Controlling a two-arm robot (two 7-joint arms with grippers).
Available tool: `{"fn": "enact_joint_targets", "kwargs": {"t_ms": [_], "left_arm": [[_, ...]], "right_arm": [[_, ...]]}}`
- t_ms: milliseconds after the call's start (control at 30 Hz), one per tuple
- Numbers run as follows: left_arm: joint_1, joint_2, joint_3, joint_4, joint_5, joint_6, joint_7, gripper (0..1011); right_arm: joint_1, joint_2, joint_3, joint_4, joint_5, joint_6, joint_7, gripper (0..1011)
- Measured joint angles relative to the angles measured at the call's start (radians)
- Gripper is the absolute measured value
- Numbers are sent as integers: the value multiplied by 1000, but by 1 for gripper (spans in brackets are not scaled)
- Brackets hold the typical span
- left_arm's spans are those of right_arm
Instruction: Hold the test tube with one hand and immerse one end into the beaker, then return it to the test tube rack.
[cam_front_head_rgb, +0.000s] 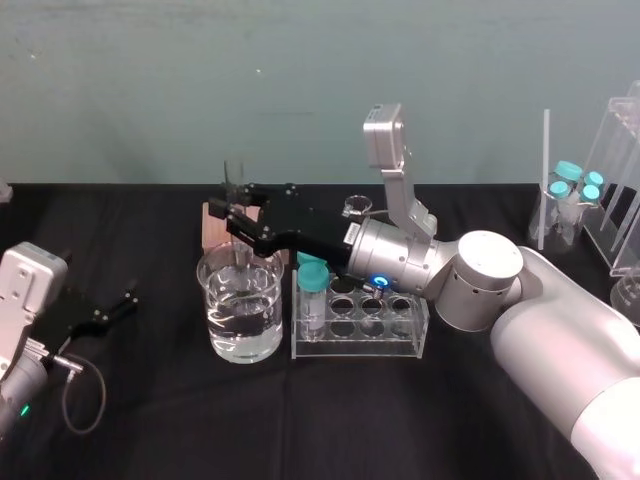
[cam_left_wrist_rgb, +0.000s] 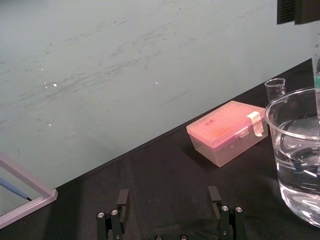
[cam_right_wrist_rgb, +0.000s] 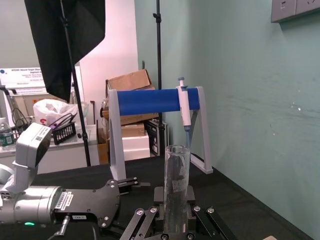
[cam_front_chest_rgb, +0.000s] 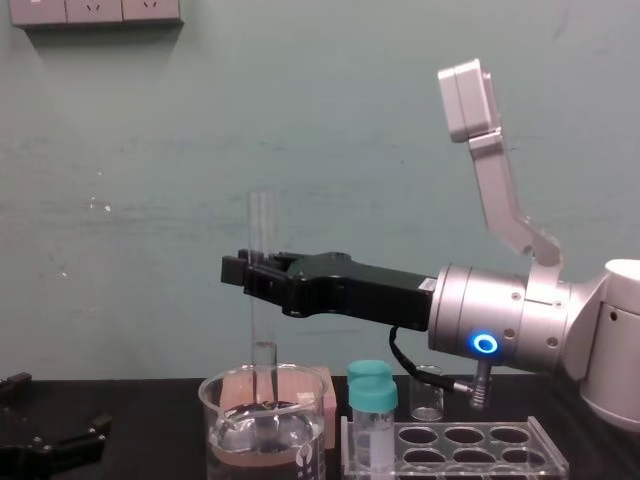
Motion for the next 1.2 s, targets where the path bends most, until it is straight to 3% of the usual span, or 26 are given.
{"fn": "enact_joint_targets", "kwargs": {"t_ms": [333,1200], "left_arm": [[0,0,0,0,0,0,0,1000],[0,0,0,0,0,0,0,1000]], "right_arm": [[13,-16,7,39,-16,-7,5,236],[9,-16,14,49,-41,6,14,236]]}}
